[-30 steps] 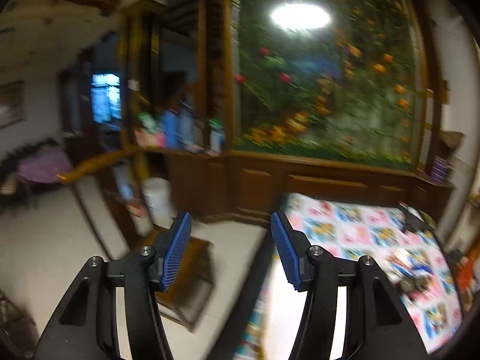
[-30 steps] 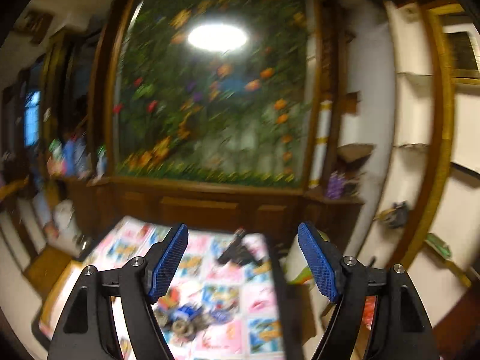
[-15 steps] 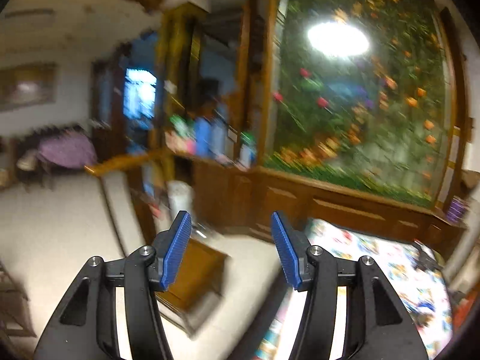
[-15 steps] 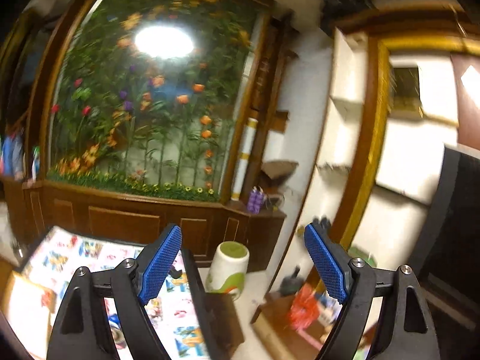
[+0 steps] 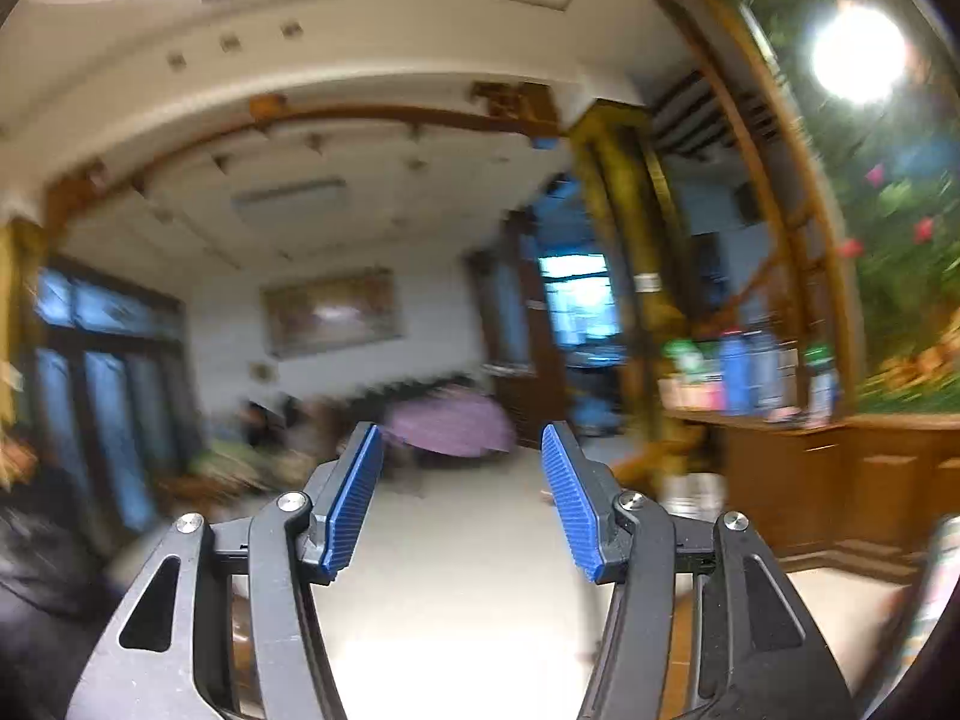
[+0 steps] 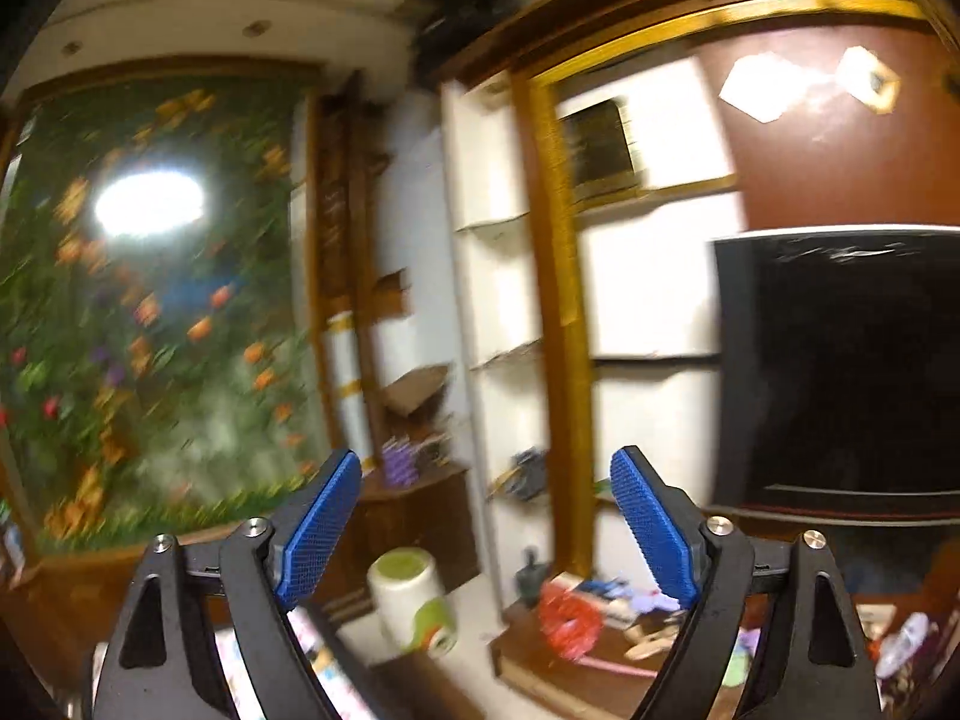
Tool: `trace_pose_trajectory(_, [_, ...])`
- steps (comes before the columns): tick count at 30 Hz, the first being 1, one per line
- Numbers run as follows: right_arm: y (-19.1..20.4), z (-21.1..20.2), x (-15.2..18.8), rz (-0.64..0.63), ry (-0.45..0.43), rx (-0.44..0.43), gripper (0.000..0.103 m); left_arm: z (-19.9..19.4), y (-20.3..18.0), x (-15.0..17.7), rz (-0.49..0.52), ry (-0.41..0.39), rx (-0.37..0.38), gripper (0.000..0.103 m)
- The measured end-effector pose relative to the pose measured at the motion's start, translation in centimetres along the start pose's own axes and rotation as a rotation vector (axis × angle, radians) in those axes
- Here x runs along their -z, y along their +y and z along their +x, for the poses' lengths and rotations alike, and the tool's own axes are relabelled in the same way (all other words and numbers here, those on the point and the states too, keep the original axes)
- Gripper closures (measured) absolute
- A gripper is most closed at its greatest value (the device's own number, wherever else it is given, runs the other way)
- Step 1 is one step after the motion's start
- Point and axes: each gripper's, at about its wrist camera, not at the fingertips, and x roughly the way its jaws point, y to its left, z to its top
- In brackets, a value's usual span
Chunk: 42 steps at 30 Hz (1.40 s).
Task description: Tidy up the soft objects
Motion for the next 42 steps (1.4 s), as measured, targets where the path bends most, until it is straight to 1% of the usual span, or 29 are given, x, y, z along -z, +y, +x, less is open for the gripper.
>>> trace_pose_trajectory(1, [-0.4,-0.6,-1.3,0.009,-0.004,0.037,0.014,0.3,0.7,-0.3,0.005,-0.001,-0.020,0.048])
trace_pose_trajectory(2, [-0.3,-1.0,-2.1,0.009,-0.005,0.057,0.014,0.5,1.4,-0.5,0.003,0.004,-0.015,0.048])
trace_pose_trajectory(3, [-0.4,-1.7,-3.2,0.004,-0.010,0.077,0.013,0.5,1.8,-0.5,-0.004,0.017,0.021,0.048])
trace_pose_trajectory(4, [0.6,-2.4,-3.3,-0.005,-0.018,0.087,0.011,0.6,2.1,-0.2,-0.010,0.031,0.059,0.048])
trace_pose_trajectory(5, [1.4,-2.6,-3.4,-0.013,-0.025,0.089,0.007,0.3,2.2,0.2,-0.017,0.040,0.106,0.048])
trace_pose_trajectory(7, [3.1,-3.5,-2.5,-0.031,-0.046,0.048,0.003,-0.8,2.5,1.4,-0.035,0.054,0.229,0.040])
trace_pose_trajectory(8, [4.4,-3.2,-1.4,-0.043,-0.047,0.028,0.000,-1.8,2.2,2.1,-0.049,0.068,0.323,0.028])
trace_pose_trajectory(9, [5.4,-3.4,0.4,-0.060,-0.034,0.005,0.000,-2.8,1.8,2.8,-0.058,0.079,0.401,0.024])
trace_pose_trajectory(10, [6.7,-2.2,2.5,-0.082,-0.002,-0.027,0.000,-3.7,0.9,3.4,-0.065,0.089,0.481,0.024])
trace_pose_trajectory(11, [6.3,-2.6,4.5,-0.102,0.020,-0.055,0.000,-5.0,-0.3,4.1,-0.067,0.103,0.568,0.024])
trace_pose_trajectory(12, [7.8,-1.9,6.8,-0.143,0.058,-0.100,0.000,-6.4,-1.7,4.8,-0.063,0.128,0.663,0.024])
trace_pose_trajectory(14, [8.7,-1.0,10.3,-0.192,0.109,-0.158,0.000,-9.1,-5.0,6.5,-0.051,0.182,0.848,0.024])
trace_pose_trajectory(17, [11.4,0.4,18.1,-0.243,0.230,-0.322,0.000,-14.1,-9.8,9.4,-0.014,0.246,1.072,0.024])
trace_pose_trajectory(18, [11.9,0.9,20.3,-0.249,0.271,-0.368,0.000,-15.5,-11.5,10.1,-0.001,0.264,1.136,0.024])
trace_pose_trajectory(20, [13.6,1.7,26.2,-0.268,0.373,-0.470,0.000,-18.6,-15.2,12.0,0.016,0.310,1.271,0.024])
trace_pose_trajectory(22, [15.5,2.0,32.0,-0.297,0.449,-0.551,0.000,-21.7,-18.6,14.0,0.020,0.359,1.380,0.024])
trace_pose_trajectory(24, [17.3,2.2,37.4,-0.337,0.503,-0.616,0.001,-24.2,-22.1,14.5,0.031,0.422,1.471,0.024])
trace_pose_trajectory(27, [20.0,2.8,45.2,-0.407,0.567,-0.690,0.001,-28.7,-26.4,17.1,0.072,0.574,1.567,0.024])
trace_pose_trajectory(28, [19.7,5.0,46.5,-0.410,0.583,-0.711,0.001,-29.8,-27.9,17.7,0.096,0.604,1.583,0.024])
trace_pose_trajectory(30, [20.0,7.6,49.4,-0.395,0.649,-0.768,0.001,-32.4,-30.4,19.2,0.159,0.643,1.604,0.024])
trace_pose_trajectory(31, [20.4,10.4,49.9,-0.383,0.689,-0.790,0.001,-33.2,-31.2,20.0,0.183,0.652,1.611,0.024])
trace_pose_trajectory(32, [20.9,11.8,51.2,-0.371,0.736,-0.814,0.001,-34.3,-32.0,20.3,0.210,0.661,1.619,0.024])
trace_pose_trajectory(34, [22.4,17.3,52.6,-0.354,0.798,-0.836,0.002,-36.6,-34.3,21.6,0.255,0.678,1.631,0.024])
trace_pose_trajectory(36, [24.3,21.6,52.7,-0.334,0.835,-0.843,0.002,-37.9,-36.6,22.9,0.294,0.706,1.640,0.024])
trace_pose_trajectory(38, [26.4,23.7,53.4,-0.320,0.850,-0.837,0.002,-38.0,-38.6,24.4,0.322,0.739,1.654,0.025])
trace_pose_trajectory(39, [27.1,24.7,53.4,-0.316,0.856,-0.824,0.002,-38.1,-39.7,25.2,0.326,0.751,1.652,0.032])
trace_pose_trajectory(40, [28.4,25.2,54.6,-0.313,0.863,-0.816,0.002,-37.9,-40.6,25.8,0.329,0.770,1.651,0.037])
trace_pose_trajectory(41, [28.6,25.3,54.5,-0.308,0.874,-0.811,0.002,-37.6,-41.6,26.4,0.335,0.804,1.655,0.045])
trace_pose_trajectory(42, [29.2,26.2,54.8,-0.299,0.892,-0.800,0.002,-37.2,-42.5,26.9,0.338,0.853,1.664,0.048])
